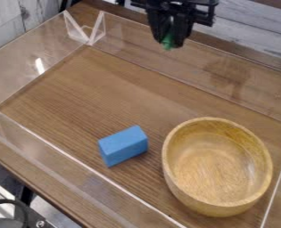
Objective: Remove the green marker from inside the brown bowl and put it on the table
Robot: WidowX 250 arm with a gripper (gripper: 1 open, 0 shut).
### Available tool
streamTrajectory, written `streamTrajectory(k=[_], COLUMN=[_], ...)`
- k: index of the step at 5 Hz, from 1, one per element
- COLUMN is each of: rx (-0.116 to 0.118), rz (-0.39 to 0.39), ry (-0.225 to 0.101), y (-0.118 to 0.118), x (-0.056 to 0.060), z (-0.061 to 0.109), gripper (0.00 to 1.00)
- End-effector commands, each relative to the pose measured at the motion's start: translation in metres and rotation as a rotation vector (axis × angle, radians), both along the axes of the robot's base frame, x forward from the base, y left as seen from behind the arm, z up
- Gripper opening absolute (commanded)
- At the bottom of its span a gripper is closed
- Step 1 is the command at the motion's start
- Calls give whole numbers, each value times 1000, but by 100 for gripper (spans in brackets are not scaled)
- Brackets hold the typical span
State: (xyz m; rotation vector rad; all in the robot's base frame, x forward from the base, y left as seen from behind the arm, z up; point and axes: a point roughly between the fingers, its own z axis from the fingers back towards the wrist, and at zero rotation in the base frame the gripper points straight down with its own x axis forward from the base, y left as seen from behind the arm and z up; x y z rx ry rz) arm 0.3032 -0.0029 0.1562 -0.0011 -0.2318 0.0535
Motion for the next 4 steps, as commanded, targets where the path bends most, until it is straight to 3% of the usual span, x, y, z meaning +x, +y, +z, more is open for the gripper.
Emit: streamTrajectory(k=[1,2,4], rx=[31,54,81], rz=[-30,-43,-13], ry=[-63,-67,-76], y=[-13,-28,-23], x=[3,-3,12], z=[14,13,7], gripper=[0,0,0])
